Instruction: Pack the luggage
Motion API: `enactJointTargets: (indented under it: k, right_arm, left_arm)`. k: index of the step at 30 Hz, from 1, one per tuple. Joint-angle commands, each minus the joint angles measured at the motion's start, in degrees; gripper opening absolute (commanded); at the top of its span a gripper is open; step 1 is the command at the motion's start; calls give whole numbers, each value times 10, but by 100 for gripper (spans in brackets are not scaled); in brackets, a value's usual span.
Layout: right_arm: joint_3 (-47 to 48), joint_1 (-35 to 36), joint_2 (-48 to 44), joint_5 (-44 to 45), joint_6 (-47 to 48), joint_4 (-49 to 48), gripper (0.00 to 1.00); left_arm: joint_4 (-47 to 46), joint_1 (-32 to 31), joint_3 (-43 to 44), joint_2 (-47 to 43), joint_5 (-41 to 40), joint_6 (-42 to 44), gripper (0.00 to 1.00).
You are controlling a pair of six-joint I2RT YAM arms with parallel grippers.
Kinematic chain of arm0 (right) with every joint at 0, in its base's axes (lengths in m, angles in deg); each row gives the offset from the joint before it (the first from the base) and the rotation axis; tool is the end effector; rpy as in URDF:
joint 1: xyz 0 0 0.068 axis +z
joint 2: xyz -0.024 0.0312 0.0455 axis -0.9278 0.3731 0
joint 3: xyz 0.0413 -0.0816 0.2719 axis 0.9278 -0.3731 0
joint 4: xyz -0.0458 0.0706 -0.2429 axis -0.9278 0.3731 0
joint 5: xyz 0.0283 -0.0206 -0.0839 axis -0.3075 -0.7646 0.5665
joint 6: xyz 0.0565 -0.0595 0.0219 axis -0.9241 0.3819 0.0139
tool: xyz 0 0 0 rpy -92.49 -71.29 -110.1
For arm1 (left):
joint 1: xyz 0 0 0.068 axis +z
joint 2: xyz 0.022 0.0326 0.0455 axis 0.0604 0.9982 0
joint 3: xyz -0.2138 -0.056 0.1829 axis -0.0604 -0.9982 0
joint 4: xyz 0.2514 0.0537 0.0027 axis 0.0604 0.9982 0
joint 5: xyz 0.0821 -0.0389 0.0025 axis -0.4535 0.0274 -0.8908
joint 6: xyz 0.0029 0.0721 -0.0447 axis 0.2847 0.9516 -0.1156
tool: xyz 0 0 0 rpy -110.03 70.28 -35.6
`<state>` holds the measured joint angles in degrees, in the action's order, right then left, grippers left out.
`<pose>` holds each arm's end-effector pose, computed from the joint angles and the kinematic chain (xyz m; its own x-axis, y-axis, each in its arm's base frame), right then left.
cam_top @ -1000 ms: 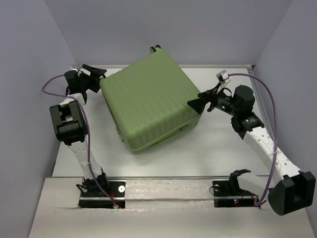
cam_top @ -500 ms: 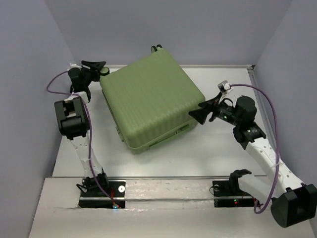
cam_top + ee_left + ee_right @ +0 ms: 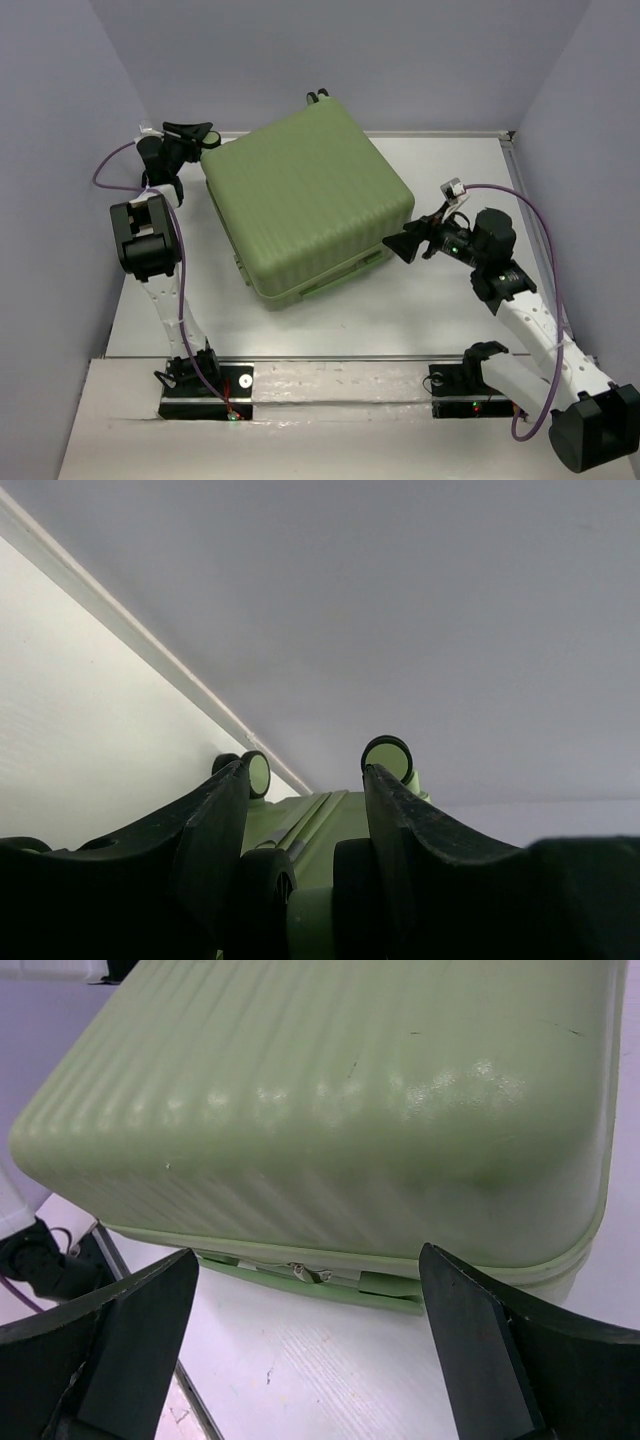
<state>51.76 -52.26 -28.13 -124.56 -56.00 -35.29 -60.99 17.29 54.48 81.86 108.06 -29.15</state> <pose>0.1990 0.1016 0.3080 -0.4017 0.1644 -0.9009 -0.6794 0.6061 0.4135 0.5226 0.0870 0.2515 -0.2785 -0.9007 -0.3333 0.1958 0.2865 -0.9379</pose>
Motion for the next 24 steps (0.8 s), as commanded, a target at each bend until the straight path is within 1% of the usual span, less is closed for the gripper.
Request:
enactJointTargets:
  k: [1, 4, 5, 8, 12, 16, 20, 23, 24]
  right_arm:
    - [-14, 3, -7, 35, -7, -30, 98]
    - [-23, 3, -15, 48, -10, -38, 98]
    - [-29, 3, -17, 50, -15, -44, 98]
    - [-36, 3, -8, 49, -21, -53, 99]
    - [-43, 3, -1, 42, -25, -58, 99]
    - [-51, 3, -13, 42, -29, -57, 99]
    - [-56, 3, -30, 40, -35, -53, 99]
    - [-56, 3, -37, 45, -38, -35, 99]
    - [-56, 3, -40, 55, -37, -29, 99]
  left_arm:
    - [-74, -37, 58, -88, 32, -19, 6]
    - [-33, -43, 79, -122, 25, -2, 6]
    - [2, -46, 94, -130, 22, 4, 6]
    - [48, -49, 120, -166, 16, 14, 6]
    - [110, -55, 166, -173, 12, 30, 6]
    - [145, -56, 166, -195, 13, 28, 6]
    - [202, -56, 163, -207, 12, 60, 6]
    - [219, -52, 132, -210, 10, 77, 6]
    - [219, -50, 109, -210, 9, 79, 6]
